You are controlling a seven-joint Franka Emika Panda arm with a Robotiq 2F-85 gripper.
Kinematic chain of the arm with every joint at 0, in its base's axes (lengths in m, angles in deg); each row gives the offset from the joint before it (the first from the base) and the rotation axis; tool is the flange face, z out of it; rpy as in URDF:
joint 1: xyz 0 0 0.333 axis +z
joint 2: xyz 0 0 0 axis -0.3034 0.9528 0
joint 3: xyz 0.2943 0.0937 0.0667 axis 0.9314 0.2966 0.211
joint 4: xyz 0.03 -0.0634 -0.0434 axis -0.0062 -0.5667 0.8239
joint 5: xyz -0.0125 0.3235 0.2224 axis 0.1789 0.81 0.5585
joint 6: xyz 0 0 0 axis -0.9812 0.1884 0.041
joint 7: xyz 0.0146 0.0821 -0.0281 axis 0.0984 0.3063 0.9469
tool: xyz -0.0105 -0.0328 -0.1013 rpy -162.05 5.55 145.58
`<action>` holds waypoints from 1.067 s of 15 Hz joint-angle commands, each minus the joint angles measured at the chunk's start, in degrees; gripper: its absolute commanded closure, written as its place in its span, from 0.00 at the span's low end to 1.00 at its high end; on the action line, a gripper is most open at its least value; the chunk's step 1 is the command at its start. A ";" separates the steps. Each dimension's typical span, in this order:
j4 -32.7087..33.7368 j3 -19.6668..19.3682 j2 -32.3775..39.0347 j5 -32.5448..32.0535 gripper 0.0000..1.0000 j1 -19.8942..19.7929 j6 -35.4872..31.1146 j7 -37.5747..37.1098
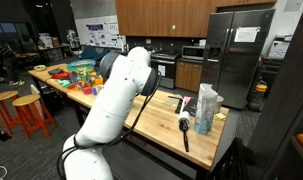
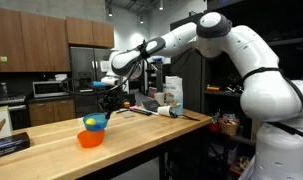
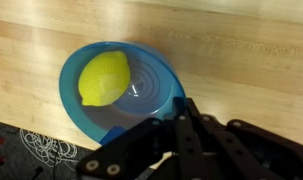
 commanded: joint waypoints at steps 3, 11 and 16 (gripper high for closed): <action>-6.05 6.30 0.41 -11.33 0.99 -6.32 -11.68 0.01; -14.66 5.68 -5.78 -17.24 0.99 -9.54 -28.23 -1.86; -26.36 4.09 -20.00 -13.57 0.99 -16.51 -44.92 -8.02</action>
